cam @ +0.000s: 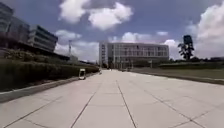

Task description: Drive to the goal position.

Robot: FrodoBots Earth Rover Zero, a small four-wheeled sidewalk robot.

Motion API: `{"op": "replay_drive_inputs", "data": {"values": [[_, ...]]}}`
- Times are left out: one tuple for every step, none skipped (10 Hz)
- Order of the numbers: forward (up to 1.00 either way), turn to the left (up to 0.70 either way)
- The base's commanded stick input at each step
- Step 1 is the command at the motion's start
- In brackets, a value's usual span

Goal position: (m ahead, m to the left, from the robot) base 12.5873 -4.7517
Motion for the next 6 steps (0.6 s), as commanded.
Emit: {"op": "replay_drive_inputs", "data": {"values": [[0.50, 0.00], [0.50, 0.00], [0.50, 0.00], [0.50, 0.00], [0.50, 0.00], [0.50, 0.00]]}}
